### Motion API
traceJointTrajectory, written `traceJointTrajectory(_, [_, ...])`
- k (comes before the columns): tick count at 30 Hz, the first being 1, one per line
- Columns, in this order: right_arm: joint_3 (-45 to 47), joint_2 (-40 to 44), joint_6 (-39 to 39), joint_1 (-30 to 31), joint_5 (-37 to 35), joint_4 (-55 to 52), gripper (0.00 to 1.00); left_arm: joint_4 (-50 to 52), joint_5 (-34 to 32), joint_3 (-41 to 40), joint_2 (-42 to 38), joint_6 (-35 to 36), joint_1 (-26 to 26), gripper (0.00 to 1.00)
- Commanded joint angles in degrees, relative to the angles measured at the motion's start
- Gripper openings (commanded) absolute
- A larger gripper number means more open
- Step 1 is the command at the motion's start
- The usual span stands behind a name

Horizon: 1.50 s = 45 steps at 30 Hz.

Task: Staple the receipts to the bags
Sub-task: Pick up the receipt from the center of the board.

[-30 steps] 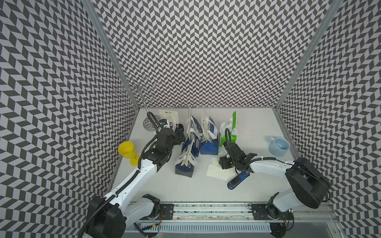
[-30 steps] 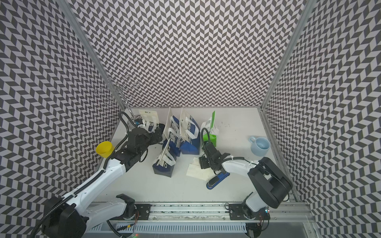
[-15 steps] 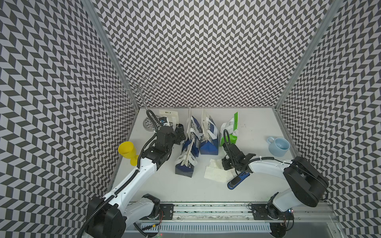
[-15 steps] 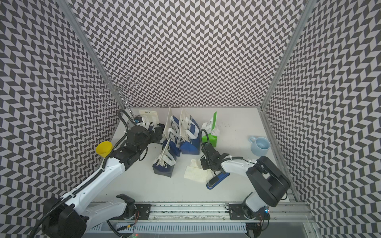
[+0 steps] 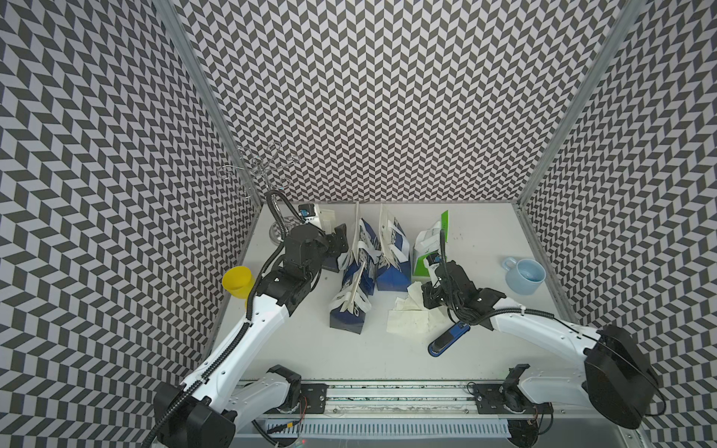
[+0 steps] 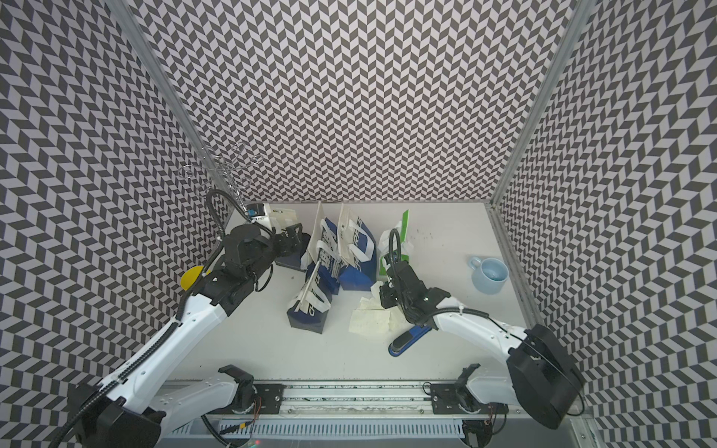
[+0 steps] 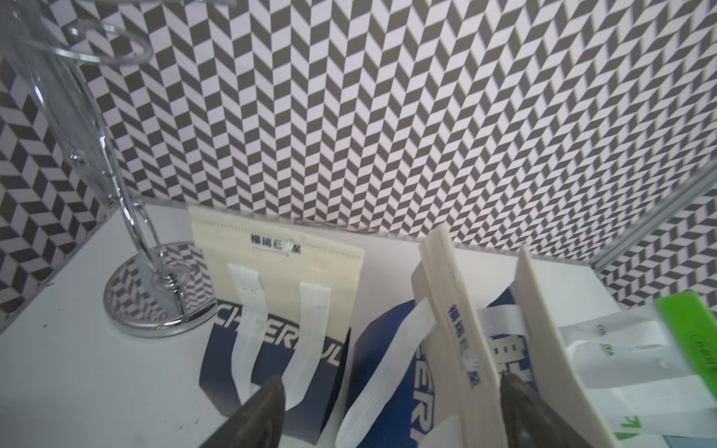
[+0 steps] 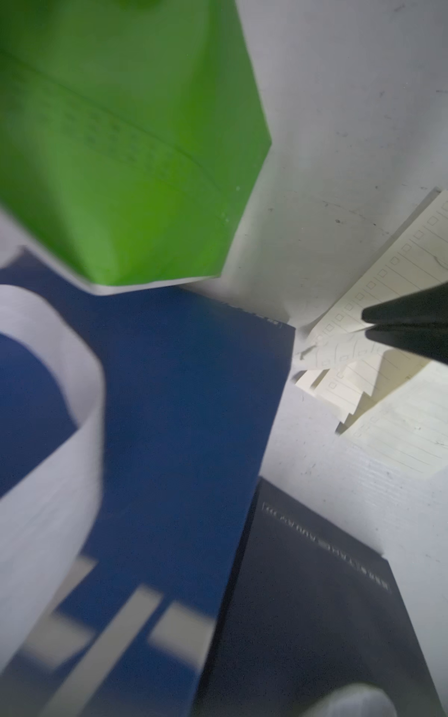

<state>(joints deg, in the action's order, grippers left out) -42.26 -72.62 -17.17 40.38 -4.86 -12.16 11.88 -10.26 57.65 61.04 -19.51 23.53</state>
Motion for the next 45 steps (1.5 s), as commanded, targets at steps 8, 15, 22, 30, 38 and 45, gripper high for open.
traceJointTrajectory(8, [-7.8,11.7,6.5,0.2,4.4,-1.3,0.0,-1.4,26.7,8.7,-3.7,11.8,-1.1,0.84])
traceJointTrajectory(15, [-14.5,17.0,9.2,0.1,21.6,0.4,0.0,-2.3,39.3,7.7,-3.2,14.2,-1.2,0.89])
traceJointTrajectory(22, [-17.9,16.6,6.0,-0.1,35.1,5.8,0.0,-8.6,52.7,3.5,-5.5,14.4,-1.2,0.94])
traceJointTrajectory(30, [-17.8,12.3,0.5,-0.3,40.9,14.0,0.0,-12.9,66.0,1.2,-5.3,11.8,-1.1,0.94])
traceJointTrajectory(38, [-18.3,10.1,-1.0,-0.3,42.7,17.6,0.0,-13.2,68.4,0.2,-2.1,10.6,-0.8,0.85])
traceJointTrajectory(45, [-19.4,8.9,0.2,-0.4,41.5,17.0,0.0,-13.5,69.4,-0.3,-2.4,9.9,-0.5,0.6])
